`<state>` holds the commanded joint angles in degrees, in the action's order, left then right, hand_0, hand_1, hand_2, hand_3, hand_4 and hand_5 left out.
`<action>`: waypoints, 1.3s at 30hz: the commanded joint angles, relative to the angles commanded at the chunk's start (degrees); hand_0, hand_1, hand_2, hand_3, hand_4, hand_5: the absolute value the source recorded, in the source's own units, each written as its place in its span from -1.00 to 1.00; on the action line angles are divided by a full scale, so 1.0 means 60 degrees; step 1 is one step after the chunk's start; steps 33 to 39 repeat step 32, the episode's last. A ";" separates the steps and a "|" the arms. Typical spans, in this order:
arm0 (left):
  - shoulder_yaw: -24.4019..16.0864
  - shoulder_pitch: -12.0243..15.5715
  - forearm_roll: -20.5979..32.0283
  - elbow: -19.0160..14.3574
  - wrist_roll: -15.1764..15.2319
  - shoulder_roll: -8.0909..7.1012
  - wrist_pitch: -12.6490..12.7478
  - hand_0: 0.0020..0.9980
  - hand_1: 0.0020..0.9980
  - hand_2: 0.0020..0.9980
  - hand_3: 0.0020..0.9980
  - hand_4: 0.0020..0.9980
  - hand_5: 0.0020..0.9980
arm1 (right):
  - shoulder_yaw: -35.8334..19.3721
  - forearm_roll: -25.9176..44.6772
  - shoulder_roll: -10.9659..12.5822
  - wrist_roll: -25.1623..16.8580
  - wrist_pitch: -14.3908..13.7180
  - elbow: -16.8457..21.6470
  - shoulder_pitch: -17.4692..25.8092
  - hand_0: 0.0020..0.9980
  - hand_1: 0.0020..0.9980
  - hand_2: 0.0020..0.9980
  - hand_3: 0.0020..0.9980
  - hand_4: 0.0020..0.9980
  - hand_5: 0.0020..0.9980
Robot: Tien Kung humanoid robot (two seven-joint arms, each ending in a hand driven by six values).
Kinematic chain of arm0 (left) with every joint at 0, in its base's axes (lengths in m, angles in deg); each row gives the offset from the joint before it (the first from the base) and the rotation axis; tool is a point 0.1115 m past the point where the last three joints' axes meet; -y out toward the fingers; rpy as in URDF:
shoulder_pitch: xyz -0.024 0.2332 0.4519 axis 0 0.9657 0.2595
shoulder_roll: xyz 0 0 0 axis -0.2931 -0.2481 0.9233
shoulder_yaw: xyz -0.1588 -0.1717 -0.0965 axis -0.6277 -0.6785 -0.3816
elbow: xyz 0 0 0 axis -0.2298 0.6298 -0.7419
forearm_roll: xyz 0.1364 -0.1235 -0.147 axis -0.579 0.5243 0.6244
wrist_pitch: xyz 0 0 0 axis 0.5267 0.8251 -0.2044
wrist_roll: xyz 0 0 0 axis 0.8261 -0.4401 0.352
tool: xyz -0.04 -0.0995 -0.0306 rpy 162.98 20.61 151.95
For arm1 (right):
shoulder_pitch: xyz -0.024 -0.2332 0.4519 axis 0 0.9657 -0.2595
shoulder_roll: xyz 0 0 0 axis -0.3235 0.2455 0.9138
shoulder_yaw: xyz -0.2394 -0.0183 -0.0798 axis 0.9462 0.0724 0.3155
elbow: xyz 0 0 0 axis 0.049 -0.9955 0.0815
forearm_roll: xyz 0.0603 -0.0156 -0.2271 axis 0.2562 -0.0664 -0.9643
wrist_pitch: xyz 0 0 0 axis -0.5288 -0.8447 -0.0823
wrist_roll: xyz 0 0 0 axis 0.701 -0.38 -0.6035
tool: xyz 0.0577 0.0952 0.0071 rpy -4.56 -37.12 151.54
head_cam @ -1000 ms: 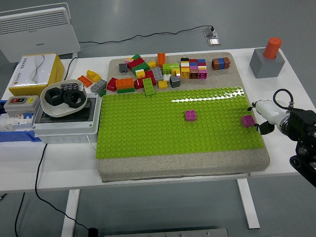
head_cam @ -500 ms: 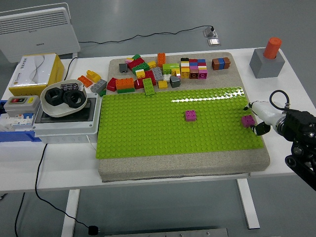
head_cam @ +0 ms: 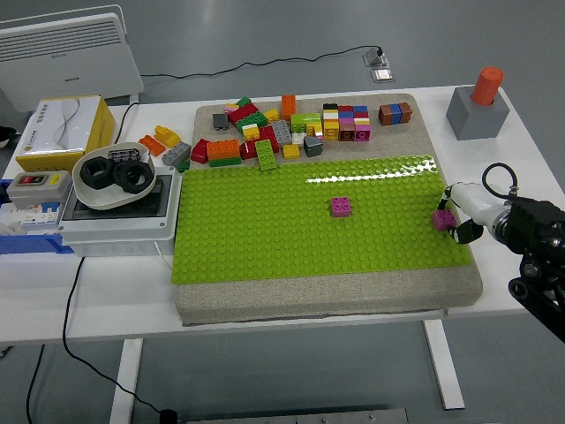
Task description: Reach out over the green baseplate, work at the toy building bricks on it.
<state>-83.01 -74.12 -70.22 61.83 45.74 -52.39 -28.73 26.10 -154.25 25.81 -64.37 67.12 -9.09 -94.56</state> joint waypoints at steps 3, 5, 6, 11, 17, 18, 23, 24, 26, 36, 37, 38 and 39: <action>0.0000 0.0002 0.0001 0.0001 0.0000 0.0001 0.0001 0.51 0.37 0.21 -0.06 0.17 -0.31 | 0.0001 0.0017 -0.0013 -0.0021 -0.0040 -0.0038 -0.0004 0.80 0.86 0.86 0.31 0.27 -0.95; 0.0001 0.0002 0.0000 0.0001 0.0000 0.0001 0.0000 0.51 0.37 0.21 -0.06 0.17 -0.31 | -0.0001 0.0020 -0.0018 -0.0027 -0.0052 -0.0057 -0.0004 0.80 0.85 0.85 0.31 0.26 -0.95; -0.0001 0.0002 0.0000 0.0001 0.0001 0.0002 0.0000 0.51 0.37 0.21 -0.06 0.17 -0.31 | -0.0002 0.0022 -0.0020 -0.0028 -0.0055 -0.0067 -0.0004 0.80 0.85 0.85 0.31 0.26 -0.95; -0.0005 -0.0001 -0.0001 0.0001 0.0002 0.0001 0.0000 0.51 0.37 0.21 -0.06 0.17 -0.31 | -0.0012 0.0030 -0.0020 -0.0033 -0.0067 -0.0096 -0.0002 0.79 0.84 0.85 0.31 0.26 -0.95; -0.0007 0.0002 -0.0004 0.0002 0.0005 0.0000 -0.0003 0.51 0.37 0.21 -0.06 0.17 -0.31 | -0.0015 0.0047 -0.0017 -0.0035 -0.0079 -0.0101 -0.0003 0.78 0.83 0.84 0.30 0.25 -0.94; -0.0009 0.0002 -0.0005 0.0002 0.0005 0.0000 -0.0003 0.51 0.37 0.21 -0.06 0.17 -0.31 | -0.0013 0.0055 -0.0017 -0.0038 -0.0083 -0.0103 -0.0004 0.78 0.83 0.84 0.30 0.25 -0.94; -0.0013 0.0008 -0.0008 0.0003 0.0006 0.0003 -0.0003 0.51 0.37 0.21 -0.06 0.17 -0.31 | -0.0010 0.0085 -0.0029 -0.0056 -0.0129 -0.0134 -0.0004 0.78 0.82 0.84 0.27 0.25 -0.95; -0.0014 0.0009 -0.0009 0.0003 0.0007 0.0003 -0.0003 0.51 0.37 0.21 -0.06 0.17 -0.31 | -0.0008 0.0092 -0.0030 -0.0059 -0.0136 -0.0140 -0.0003 0.78 0.82 0.84 0.27 0.25 -0.95; -0.0017 0.0011 -0.0007 0.0004 0.0007 0.0005 -0.0001 0.51 0.37 0.21 -0.06 0.17 -0.31 | -0.0004 0.0101 -0.0029 -0.0068 -0.0155 -0.0149 0.0000 0.78 0.82 0.84 0.27 0.25 -0.95; -0.0025 0.0010 -0.0011 0.0006 0.0007 0.0009 0.0003 0.51 0.37 0.21 -0.06 0.17 -0.32 | -0.0031 0.0148 -0.0012 -0.0162 -0.0290 -0.0087 0.0027 0.77 0.82 0.83 0.11 0.26 -0.96; -0.0025 0.0010 -0.0011 0.0006 0.0007 0.0009 0.0003 0.51 0.37 0.21 -0.06 0.17 -0.32 | -0.0031 0.0148 -0.0012 -0.0162 -0.0290 -0.0087 0.0027 0.77 0.82 0.83 0.11 0.26 -0.96; -0.0025 0.0010 -0.0011 0.0006 0.0007 0.0009 0.0003 0.51 0.37 0.21 -0.06 0.17 -0.32 | -0.0031 0.0148 -0.0012 -0.0162 -0.0290 -0.0087 0.0027 0.77 0.82 0.83 0.11 0.26 -0.96; -0.0025 0.0010 -0.0011 0.0006 0.0007 0.0009 0.0003 0.51 0.37 0.21 -0.06 0.17 -0.32 | -0.0031 0.0148 -0.0012 -0.0162 -0.0290 -0.0087 0.0027 0.77 0.82 0.83 0.11 0.26 -0.96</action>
